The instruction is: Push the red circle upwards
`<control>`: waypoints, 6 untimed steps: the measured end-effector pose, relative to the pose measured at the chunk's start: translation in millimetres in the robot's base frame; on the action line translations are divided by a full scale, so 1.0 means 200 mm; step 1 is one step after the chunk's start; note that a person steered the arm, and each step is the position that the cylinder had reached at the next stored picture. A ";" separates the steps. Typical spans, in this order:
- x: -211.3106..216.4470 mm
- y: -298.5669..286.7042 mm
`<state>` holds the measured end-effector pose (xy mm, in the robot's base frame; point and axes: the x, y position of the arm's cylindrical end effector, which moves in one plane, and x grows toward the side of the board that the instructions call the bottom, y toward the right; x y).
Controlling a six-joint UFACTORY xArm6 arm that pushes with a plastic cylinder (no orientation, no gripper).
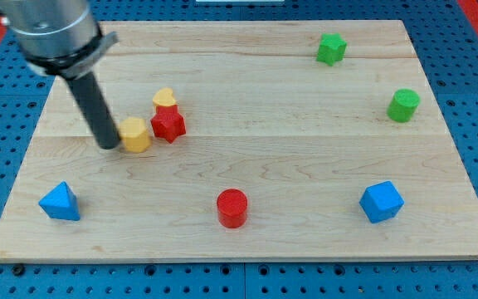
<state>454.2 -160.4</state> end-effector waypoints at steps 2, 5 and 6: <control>0.35 0.32; 0.75 0.77; 0.56 0.62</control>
